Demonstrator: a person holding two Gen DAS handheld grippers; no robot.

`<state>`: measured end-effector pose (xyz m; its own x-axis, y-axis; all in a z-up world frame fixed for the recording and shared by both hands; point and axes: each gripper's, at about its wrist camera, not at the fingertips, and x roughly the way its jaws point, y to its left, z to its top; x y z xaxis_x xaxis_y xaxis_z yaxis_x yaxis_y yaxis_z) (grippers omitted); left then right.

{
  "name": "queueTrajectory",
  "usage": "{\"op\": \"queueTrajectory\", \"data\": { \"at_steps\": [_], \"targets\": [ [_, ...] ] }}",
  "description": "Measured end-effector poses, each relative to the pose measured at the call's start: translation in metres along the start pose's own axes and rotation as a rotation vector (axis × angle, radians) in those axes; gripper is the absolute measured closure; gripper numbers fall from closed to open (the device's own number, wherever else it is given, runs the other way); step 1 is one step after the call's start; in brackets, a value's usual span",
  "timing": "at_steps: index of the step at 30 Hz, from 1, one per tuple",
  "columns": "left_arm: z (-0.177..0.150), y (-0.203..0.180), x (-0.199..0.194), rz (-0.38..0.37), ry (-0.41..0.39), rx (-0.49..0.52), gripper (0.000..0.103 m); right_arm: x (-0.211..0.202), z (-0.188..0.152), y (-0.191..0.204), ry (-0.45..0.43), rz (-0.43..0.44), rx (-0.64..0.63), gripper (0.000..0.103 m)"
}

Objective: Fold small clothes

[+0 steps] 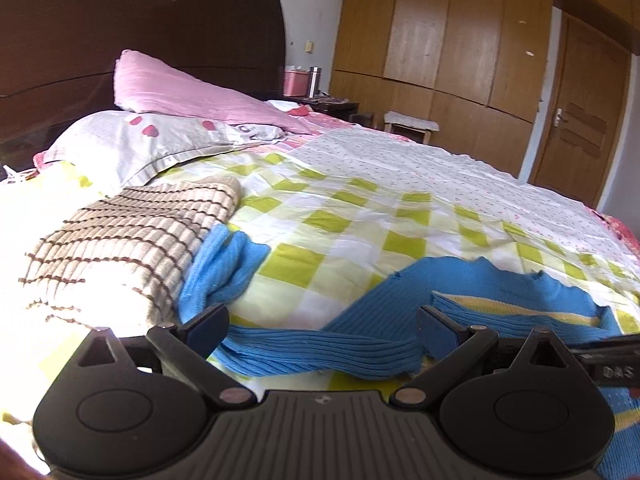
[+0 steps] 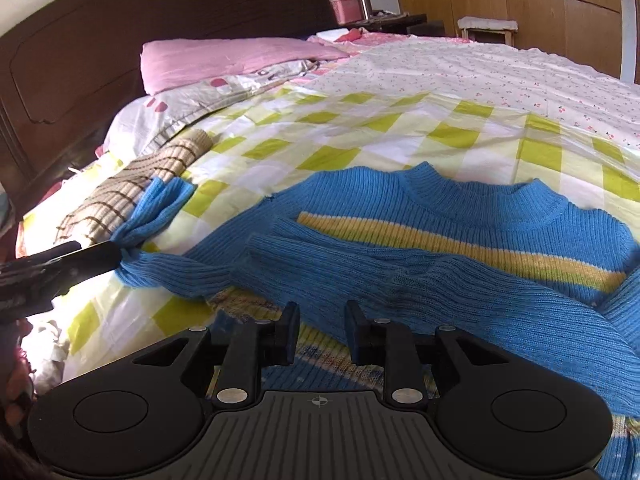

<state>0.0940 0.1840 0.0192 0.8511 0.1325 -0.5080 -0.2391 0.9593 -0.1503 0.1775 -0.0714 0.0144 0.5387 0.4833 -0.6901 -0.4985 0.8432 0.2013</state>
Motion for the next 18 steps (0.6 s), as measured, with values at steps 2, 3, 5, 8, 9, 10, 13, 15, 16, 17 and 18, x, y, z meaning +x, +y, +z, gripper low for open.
{"op": "queueTrajectory", "data": {
  "at_steps": [2, 3, 5, 8, 9, 10, 13, 15, 16, 17, 18],
  "targets": [
    [0.007, 0.013, 0.006, 0.045, 0.007, -0.024, 0.0, -0.014, -0.007, 0.0, -0.023, 0.011, 0.004, 0.077],
    [0.01, 0.019, 0.009, 0.061, 0.012, -0.035, 0.001, -0.02, -0.009, 0.001, -0.032, 0.019, 0.01, 0.077],
    [0.014, 0.032, 0.018, 0.091, 0.033, -0.062, 0.007, -0.029, -0.016, 0.0, -0.046, 0.034, 0.027, 0.077],
    [0.018, 0.048, 0.035, 0.124, 0.088, -0.098, 0.028, -0.038, -0.025, 0.0, -0.065, 0.05, 0.047, 0.077],
    [0.018, 0.052, 0.039, 0.13, 0.099, -0.108, 0.035, -0.04, -0.027, 0.0, -0.072, 0.055, 0.054, 0.077],
    [0.018, 0.056, 0.042, 0.139, 0.108, -0.116, 0.038, -0.042, -0.029, -0.001, -0.077, 0.061, 0.06, 0.077],
    [0.02, 0.057, 0.053, 0.161, 0.133, -0.09, 0.055, -0.047, -0.034, -0.002, -0.092, 0.079, 0.087, 0.077],
    [0.021, 0.055, 0.061, 0.18, 0.152, -0.058, 0.058, -0.048, -0.037, -0.003, -0.096, 0.088, 0.1, 0.077],
    [0.02, 0.054, 0.066, 0.194, 0.163, -0.043, 0.059, -0.049, -0.039, -0.004, -0.097, 0.09, 0.106, 0.077],
    [0.02, 0.054, 0.07, 0.208, 0.174, -0.034, 0.064, -0.049, -0.04, -0.005, -0.098, 0.092, 0.111, 0.077],
    [0.02, 0.055, 0.074, 0.221, 0.19, -0.033, 0.074, -0.049, -0.041, -0.006, -0.1, 0.094, 0.119, 0.077]
  ]
}}
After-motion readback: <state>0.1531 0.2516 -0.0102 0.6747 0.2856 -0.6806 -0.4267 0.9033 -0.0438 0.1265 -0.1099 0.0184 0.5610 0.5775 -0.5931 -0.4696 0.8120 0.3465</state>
